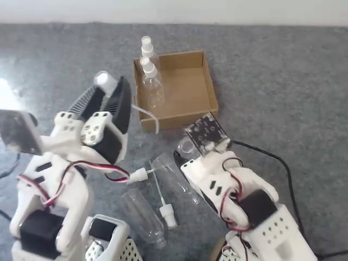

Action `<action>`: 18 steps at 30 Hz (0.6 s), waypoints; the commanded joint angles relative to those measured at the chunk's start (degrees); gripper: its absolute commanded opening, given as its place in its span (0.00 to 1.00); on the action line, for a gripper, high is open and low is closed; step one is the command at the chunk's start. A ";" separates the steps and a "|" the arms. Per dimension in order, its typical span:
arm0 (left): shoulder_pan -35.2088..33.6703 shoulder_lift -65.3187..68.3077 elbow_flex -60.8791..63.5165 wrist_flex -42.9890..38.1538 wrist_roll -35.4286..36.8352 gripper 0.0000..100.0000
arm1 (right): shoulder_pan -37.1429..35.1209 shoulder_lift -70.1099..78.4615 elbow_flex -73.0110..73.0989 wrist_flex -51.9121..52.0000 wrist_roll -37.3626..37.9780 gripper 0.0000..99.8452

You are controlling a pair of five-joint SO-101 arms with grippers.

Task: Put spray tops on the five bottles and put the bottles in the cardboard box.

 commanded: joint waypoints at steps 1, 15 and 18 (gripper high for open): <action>3.87 -0.70 -0.40 -2.99 0.44 0.01 | -0.40 -9.19 1.85 0.31 0.79 0.07; 11.08 -0.79 -0.22 -4.92 0.26 0.01 | -0.31 -15.96 12.66 -11.12 4.48 0.07; 12.04 -0.79 0.13 -5.27 0.18 0.01 | -0.31 -15.96 13.01 -11.65 4.48 0.08</action>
